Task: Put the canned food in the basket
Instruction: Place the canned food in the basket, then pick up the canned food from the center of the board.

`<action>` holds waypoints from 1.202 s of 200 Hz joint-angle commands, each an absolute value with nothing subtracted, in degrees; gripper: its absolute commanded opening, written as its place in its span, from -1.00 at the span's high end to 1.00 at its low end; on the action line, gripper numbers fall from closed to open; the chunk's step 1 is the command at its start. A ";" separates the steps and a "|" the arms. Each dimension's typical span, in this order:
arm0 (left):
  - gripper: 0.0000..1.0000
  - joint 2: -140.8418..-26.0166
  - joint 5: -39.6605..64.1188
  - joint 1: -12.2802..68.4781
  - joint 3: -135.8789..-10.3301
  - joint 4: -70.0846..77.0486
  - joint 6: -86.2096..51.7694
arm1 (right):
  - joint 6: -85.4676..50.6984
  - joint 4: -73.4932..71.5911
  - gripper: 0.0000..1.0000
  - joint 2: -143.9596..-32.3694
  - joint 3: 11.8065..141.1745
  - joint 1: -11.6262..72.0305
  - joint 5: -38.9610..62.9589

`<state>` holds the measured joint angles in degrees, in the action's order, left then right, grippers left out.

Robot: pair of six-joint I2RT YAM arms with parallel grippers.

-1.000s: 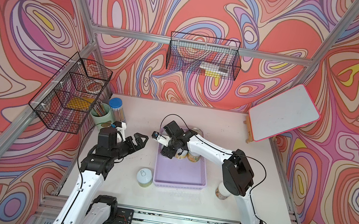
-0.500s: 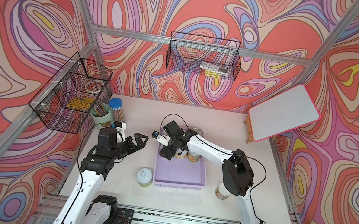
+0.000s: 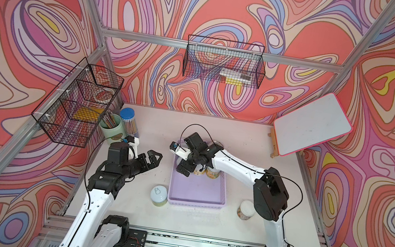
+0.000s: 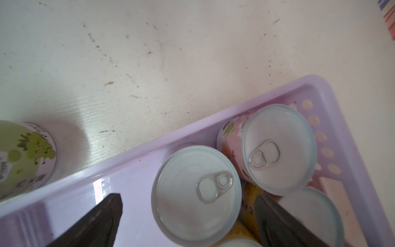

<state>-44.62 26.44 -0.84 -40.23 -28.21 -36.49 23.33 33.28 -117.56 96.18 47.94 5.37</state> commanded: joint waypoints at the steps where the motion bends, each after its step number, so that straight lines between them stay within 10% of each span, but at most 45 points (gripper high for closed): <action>1: -0.98 -43.17 25.39 -0.89 -41.92 -31.24 -33.58 | 19.57 28.52 -0.97 -111.63 92.16 47.77 5.62; 165: -0.97 -50.91 7.88 26.00 -43.42 -28.36 -31.03 | -20.39 21.00 -0.96 -80.91 58.28 47.46 -12.14; 211: -0.98 -53.68 -5.89 37.11 -47.69 -39.76 -33.14 | -25.25 27.42 -0.73 -76.92 57.53 47.41 -13.23; 240: -0.98 -53.15 -16.42 43.40 -51.00 -53.67 -41.27 | -25.33 27.50 -0.96 -75.74 58.62 47.29 -5.28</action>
<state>-53.78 -4.47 39.68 -47.83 -39.40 -34.72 -23.49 26.26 -77.34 57.87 47.57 -11.00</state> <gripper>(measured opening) 0.990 0.943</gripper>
